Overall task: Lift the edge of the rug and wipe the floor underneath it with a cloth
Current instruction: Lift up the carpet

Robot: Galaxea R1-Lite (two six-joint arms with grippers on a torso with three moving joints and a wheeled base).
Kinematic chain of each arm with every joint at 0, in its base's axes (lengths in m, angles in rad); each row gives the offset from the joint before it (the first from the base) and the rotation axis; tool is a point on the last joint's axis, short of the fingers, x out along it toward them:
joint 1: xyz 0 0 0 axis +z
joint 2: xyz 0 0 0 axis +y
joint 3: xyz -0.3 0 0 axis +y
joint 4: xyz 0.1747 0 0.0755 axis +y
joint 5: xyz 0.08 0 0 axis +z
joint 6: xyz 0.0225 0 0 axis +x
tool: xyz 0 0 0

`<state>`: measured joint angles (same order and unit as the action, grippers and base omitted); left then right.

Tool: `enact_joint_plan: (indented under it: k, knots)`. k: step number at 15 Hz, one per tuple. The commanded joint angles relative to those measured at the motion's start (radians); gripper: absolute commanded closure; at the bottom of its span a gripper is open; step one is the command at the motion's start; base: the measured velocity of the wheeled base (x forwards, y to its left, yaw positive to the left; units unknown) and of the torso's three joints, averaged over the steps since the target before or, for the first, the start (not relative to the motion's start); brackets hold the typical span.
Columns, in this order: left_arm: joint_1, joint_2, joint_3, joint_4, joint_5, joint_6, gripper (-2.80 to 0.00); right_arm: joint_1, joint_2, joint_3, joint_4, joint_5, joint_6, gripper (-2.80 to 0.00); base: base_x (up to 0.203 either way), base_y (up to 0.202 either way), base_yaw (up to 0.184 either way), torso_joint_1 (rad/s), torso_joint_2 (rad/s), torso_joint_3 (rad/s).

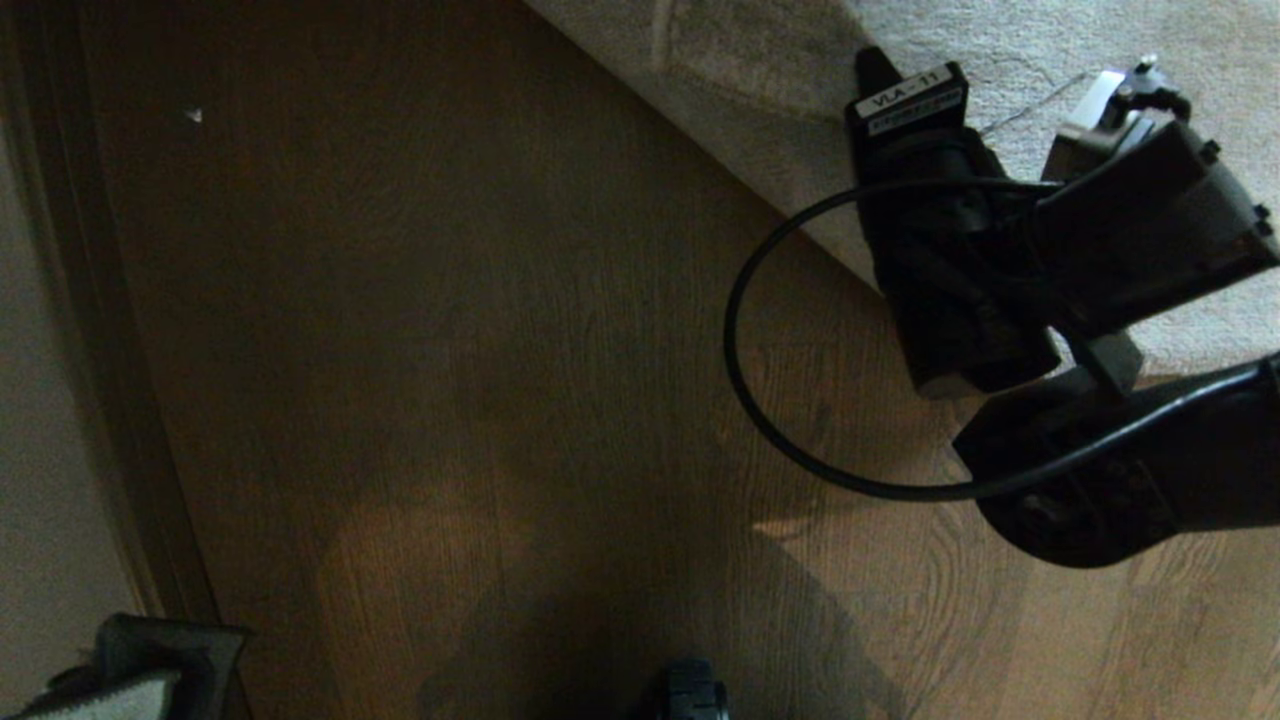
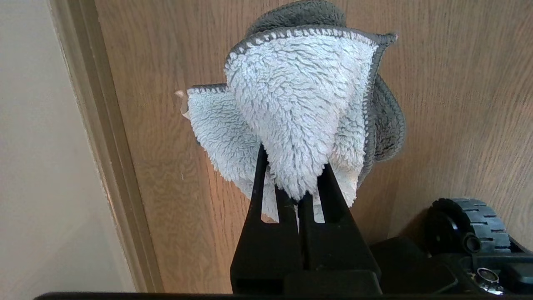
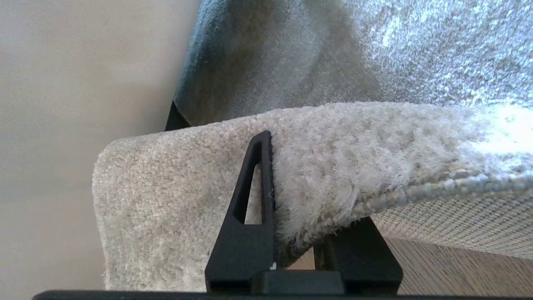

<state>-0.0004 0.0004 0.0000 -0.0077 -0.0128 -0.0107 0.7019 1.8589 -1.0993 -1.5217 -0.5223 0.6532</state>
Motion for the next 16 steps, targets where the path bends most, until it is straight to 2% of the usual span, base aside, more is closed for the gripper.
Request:
enact_joint_plan:
  k: [1,9,16]
  knots:
    - [-0.001,0.0,0.0,0.0,-0.001,0.0,0.0,0.001,-0.021,0.027,-0.048,-0.002,0.003,0.0,0.0,0.0,0.0,0.0,0.0,0.0]
    - [0.0,0.0,-0.003,-0.005,-0.004,0.02,0.0,0.001,-0.04,0.07,-0.048,-0.002,0.002,0.0,0.0,0.0,0.0,0.0,0.0,0.0]
    - [0.0,0.0,-0.075,-0.024,-0.03,0.037,0.0,0.002,-0.029,0.07,-0.048,-0.001,0.003,0.0,0.0,0.0,0.0,0.0,0.0,0.0]
